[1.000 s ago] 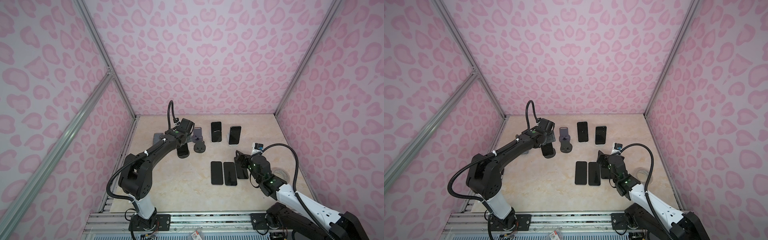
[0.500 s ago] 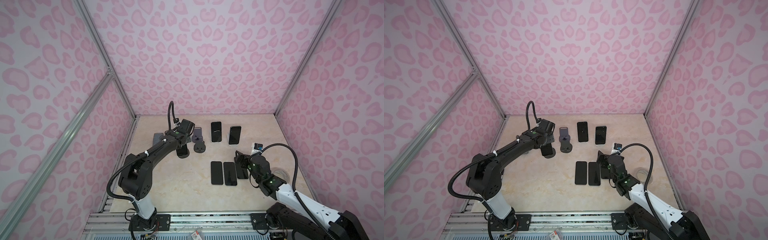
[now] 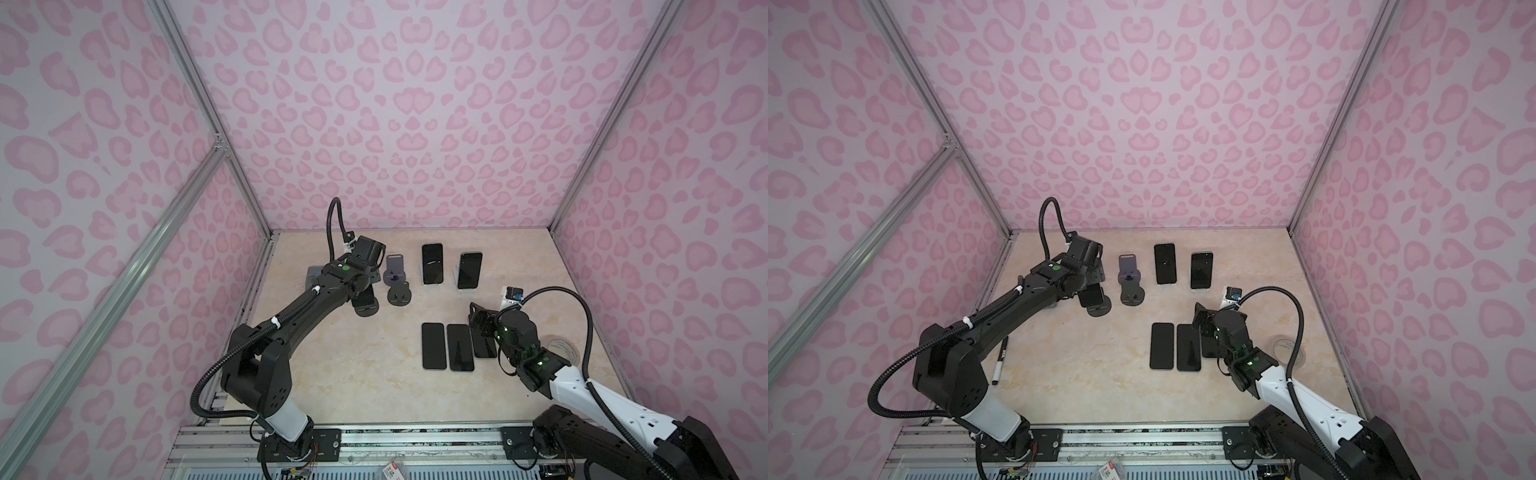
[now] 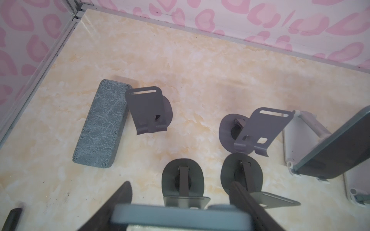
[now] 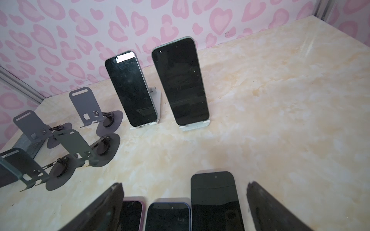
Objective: Remove the phone from the phone stand
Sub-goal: Remove the phone from the phone stand, then place the phone at the center of the table.
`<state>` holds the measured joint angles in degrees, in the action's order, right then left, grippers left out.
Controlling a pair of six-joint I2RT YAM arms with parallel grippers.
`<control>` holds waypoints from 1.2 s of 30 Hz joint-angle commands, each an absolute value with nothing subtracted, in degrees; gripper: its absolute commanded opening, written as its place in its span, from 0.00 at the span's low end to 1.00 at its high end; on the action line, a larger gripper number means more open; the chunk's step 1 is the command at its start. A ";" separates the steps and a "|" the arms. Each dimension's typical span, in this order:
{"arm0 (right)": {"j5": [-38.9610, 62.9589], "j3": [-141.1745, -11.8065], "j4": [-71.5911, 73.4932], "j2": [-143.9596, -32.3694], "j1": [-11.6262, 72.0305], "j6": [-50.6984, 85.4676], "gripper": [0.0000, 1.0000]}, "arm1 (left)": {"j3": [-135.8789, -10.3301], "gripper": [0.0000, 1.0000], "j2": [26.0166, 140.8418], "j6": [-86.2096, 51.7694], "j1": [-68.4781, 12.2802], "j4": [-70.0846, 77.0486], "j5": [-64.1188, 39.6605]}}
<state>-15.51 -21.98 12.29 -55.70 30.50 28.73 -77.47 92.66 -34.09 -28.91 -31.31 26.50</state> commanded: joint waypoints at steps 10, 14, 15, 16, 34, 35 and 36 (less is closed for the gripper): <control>-16.79 -22.08 13.01 -55.64 30.60 28.25 0.98 | -77.43 0.62 85.47 -32.57 -33.08 -35.39 26.63; -16.79 -22.05 13.07 -55.77 30.65 28.31 0.98 | -74.73 0.62 82.49 -33.71 -36.58 -36.87 25.93; -16.79 -22.06 13.10 -55.71 30.62 28.36 0.98 | -74.03 0.62 81.73 -34.22 -37.64 -37.08 25.80; -16.79 -22.06 13.10 -55.73 30.59 28.39 0.98 | -73.37 0.62 81.16 -34.36 -38.78 -37.22 25.43; -18.68 -21.97 12.76 -55.15 31.11 27.95 0.98 | -70.13 0.59 89.39 -37.79 -49.60 -37.27 20.42; -18.58 -22.06 12.66 -55.24 31.20 27.88 0.98 | -70.34 0.59 90.17 -37.68 -49.83 -37.32 20.16; -18.55 -22.06 12.66 -55.36 31.26 27.86 0.98 | -70.56 0.59 90.80 -37.75 -49.92 -37.44 19.80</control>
<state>-17.98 -21.98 12.29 -55.07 31.11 28.29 -70.00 89.47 -36.99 -49.52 -38.00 20.78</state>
